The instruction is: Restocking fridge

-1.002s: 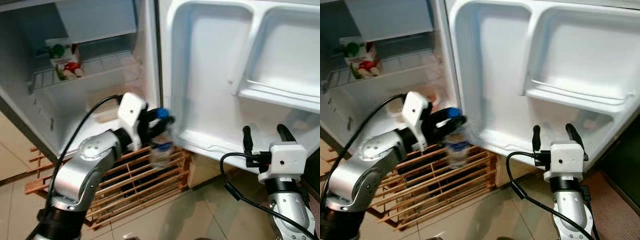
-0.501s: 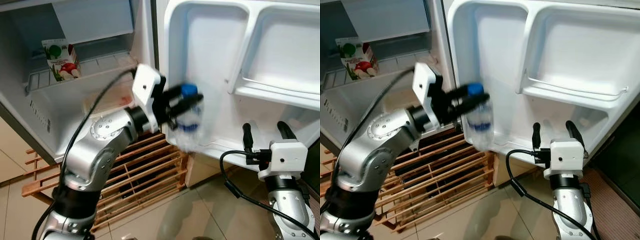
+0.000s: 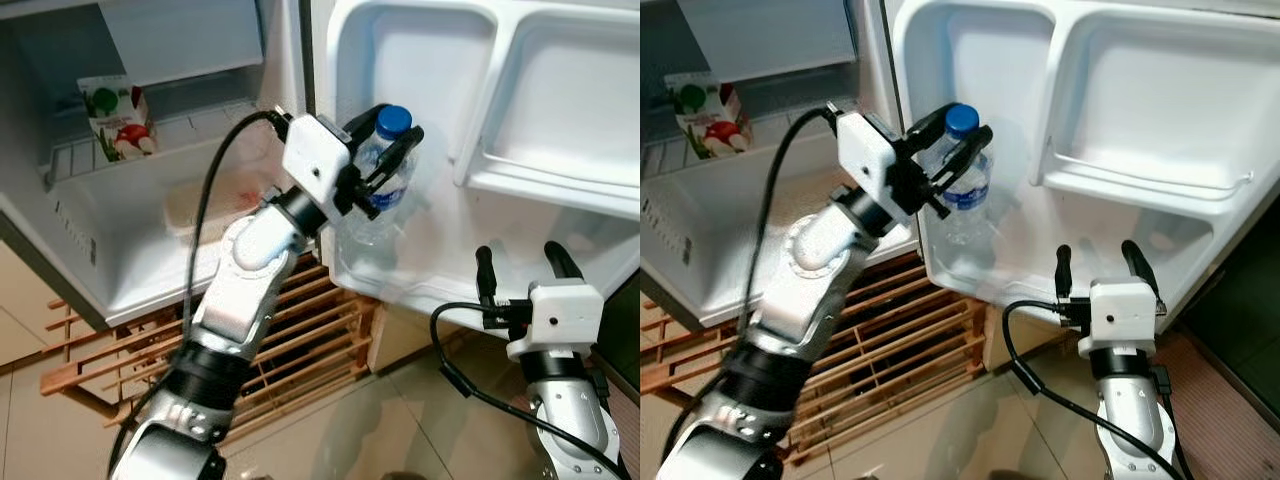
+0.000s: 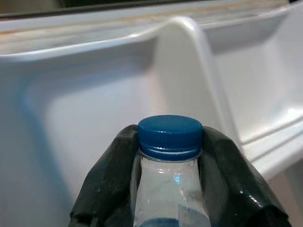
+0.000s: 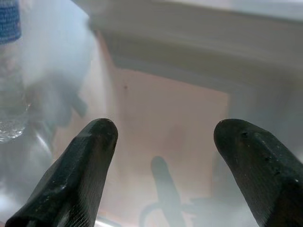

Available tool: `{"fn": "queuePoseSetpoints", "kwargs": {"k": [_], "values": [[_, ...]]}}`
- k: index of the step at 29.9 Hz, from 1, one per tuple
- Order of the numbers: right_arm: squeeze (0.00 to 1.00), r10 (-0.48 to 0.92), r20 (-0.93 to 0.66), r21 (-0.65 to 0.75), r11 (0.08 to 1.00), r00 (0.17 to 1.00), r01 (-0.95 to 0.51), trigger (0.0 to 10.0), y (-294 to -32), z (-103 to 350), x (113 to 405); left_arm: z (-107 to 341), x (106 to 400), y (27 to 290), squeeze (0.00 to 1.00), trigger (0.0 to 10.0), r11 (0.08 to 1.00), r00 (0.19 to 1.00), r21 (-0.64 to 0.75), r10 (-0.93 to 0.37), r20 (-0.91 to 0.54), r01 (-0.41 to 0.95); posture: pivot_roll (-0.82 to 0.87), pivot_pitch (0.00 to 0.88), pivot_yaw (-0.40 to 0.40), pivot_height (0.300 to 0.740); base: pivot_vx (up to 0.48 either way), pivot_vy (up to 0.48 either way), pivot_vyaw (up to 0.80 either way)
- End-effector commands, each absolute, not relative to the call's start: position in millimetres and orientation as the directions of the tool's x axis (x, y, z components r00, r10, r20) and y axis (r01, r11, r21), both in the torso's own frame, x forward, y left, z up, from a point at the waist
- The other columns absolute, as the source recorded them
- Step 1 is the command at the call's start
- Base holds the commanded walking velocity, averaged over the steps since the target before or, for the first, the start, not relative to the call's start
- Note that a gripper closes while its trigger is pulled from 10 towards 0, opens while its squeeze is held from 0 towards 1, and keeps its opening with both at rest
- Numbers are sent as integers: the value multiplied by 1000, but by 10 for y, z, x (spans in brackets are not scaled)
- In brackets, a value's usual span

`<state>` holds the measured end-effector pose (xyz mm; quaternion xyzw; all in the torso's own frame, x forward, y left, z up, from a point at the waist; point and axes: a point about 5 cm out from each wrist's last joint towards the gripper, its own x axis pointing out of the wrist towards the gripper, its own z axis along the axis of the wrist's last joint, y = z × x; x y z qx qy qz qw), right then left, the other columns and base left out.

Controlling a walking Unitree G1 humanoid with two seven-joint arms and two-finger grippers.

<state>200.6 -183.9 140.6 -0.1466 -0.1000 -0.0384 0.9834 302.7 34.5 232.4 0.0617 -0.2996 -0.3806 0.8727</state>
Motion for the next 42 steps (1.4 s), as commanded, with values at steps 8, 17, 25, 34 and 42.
{"fn": "queuePoseSetpoints", "kwargs": {"k": [8, 17, 25, 34, 42], "values": [[0, -72, 205, -290, 948, 976, 131, 10000, -1879, 1384, 1893, 1673, 3167, 379, 0, 10000, 756, 678, 324, -653, 337, 568, -322, 46, 50, 732, 0, 0, 0], [0, -60, 157, -324, 940, 986, 109, 10000, -1963, 1416, 1717, 1516, 3185, 389, 0, 10000, 812, 739, 276, -584, 336, 515, -336, 97, 2, 732, 0, 0, 0], [0, -45, 152, -337, 937, 987, 95, 10000, -1965, 1457, 1731, 1537, 3314, 437, 1000, 10000, 868, 829, 39, -485, 279, 495, -327, 89, -21, 732, 0, 0, 0], [0, -19, 159, -333, 940, 987, 72, 10000, -1896, 1475, 1840, 1978, 3330, 432, 1000, 10000, 855, 759, 145, -511, 402, 499, -294, 55, -21, 732, 0, 0, 0], [0, -10, 177, -317, 946, 984, 66, 10000, -1825, 1490, 1931, 1865, 3419, 555, 1000, 10000, 821, 777, 153, -570, 268, 550, -273, 21, -11, 732, 0, 0, 0]]}}
